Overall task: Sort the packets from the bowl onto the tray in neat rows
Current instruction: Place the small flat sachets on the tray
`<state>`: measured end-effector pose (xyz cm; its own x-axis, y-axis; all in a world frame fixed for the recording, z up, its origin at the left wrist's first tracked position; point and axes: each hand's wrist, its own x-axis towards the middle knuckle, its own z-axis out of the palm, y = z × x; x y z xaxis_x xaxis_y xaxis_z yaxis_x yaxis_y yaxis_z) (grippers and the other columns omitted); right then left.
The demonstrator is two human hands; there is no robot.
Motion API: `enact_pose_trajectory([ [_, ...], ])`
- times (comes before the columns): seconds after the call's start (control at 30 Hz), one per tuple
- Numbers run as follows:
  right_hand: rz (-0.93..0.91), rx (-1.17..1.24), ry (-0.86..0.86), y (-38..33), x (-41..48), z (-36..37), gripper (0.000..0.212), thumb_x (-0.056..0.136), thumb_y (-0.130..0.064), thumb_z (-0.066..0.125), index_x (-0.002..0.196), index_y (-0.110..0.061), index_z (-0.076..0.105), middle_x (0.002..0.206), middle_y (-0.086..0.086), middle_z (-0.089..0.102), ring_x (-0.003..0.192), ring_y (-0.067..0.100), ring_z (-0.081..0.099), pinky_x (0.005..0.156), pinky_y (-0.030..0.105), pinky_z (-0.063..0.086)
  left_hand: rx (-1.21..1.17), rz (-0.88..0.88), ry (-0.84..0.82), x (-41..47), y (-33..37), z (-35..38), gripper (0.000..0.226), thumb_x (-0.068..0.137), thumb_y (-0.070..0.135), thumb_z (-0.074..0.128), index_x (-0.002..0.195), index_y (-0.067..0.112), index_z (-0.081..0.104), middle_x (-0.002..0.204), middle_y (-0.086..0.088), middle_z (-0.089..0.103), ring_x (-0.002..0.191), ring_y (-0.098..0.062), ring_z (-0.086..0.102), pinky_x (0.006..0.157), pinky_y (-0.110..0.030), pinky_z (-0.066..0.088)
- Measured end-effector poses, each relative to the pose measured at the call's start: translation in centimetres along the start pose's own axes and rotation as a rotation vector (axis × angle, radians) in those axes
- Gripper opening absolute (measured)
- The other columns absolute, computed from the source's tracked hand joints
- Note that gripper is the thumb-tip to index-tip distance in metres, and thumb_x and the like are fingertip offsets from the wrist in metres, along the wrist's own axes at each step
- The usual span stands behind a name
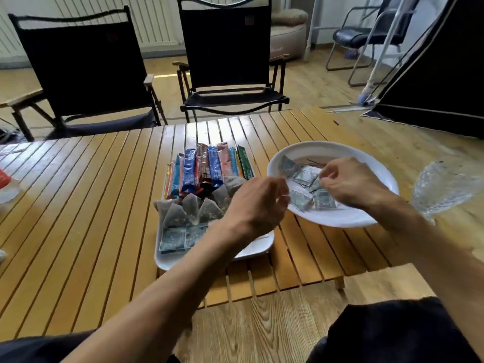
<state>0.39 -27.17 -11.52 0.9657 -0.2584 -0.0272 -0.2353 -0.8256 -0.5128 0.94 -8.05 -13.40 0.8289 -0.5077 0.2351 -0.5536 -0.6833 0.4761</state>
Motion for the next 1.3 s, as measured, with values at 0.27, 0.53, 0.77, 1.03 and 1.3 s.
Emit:
enact_pose_trajectory([
  [0.27,0.12,-0.048,-0.125,3.5,1.9,1.6,0.055,0.067,-0.032,0.087,0.105,-0.012,0.053,0.1,0.005,0.062,0.091,0.026,0.06,0.072,0.032,0.047,0.331,-0.156,-0.225,7.8,1.1,6.0,0.046,0.081,0.029,0.066,0.122,0.02,0.048,0.115,-0.003,0.058,0.112,-0.026,0.049,0.1,-0.048,0.026],
  [0.53,0.194,0.156,-0.061,3.9,4.3,-1.2,0.01,0.079,-0.012,0.076,0.081,-0.003,0.071,0.09,0.017,0.072,0.078,0.026,0.065,0.067,0.033,0.051,-0.021,-0.213,-0.226,9.6,0.4,5.1,0.002,0.081,0.018,0.066,0.082,0.017,0.065,0.084,-0.003,0.068,0.085,-0.022,0.062,0.088,-0.047,0.05],
  [0.77,0.377,0.456,-0.09,3.6,7.3,-0.7,0.006,0.09,0.002,0.059,0.093,0.003,0.063,0.095,0.024,0.064,0.07,0.033,0.068,0.066,0.047,0.061,-0.019,-0.144,-0.233,11.6,1.0,5.7,0.009,0.085,0.012,0.058,0.092,0.011,0.064,0.087,-0.008,0.063,0.087,-0.027,0.058,0.082,-0.038,0.05],
  [1.03,0.447,0.573,-0.241,3.7,7.7,-0.8,0.005,0.088,0.001,0.064,0.083,0.001,0.061,0.095,0.021,0.058,0.065,0.027,0.064,0.057,0.037,0.059,-0.299,-0.136,-0.156,11.5,-0.5,6.5,0.018,0.081,0.011,0.067,0.099,0.009,0.067,0.092,-0.008,0.07,0.089,-0.023,0.064,0.086,-0.042,0.054],
  [1.3,0.376,0.353,-0.243,2.8,6.6,-0.7,0.002,0.083,-0.003,0.07,0.085,-0.002,0.07,0.102,0.018,0.064,0.083,0.026,0.06,0.055,0.031,0.05,-0.37,-0.112,-0.221,9.5,-0.5,4.2,0.021,0.089,0.009,0.058,0.109,0.006,0.066,0.107,-0.009,0.068,0.098,-0.022,0.063,0.09,-0.039,0.053],
])
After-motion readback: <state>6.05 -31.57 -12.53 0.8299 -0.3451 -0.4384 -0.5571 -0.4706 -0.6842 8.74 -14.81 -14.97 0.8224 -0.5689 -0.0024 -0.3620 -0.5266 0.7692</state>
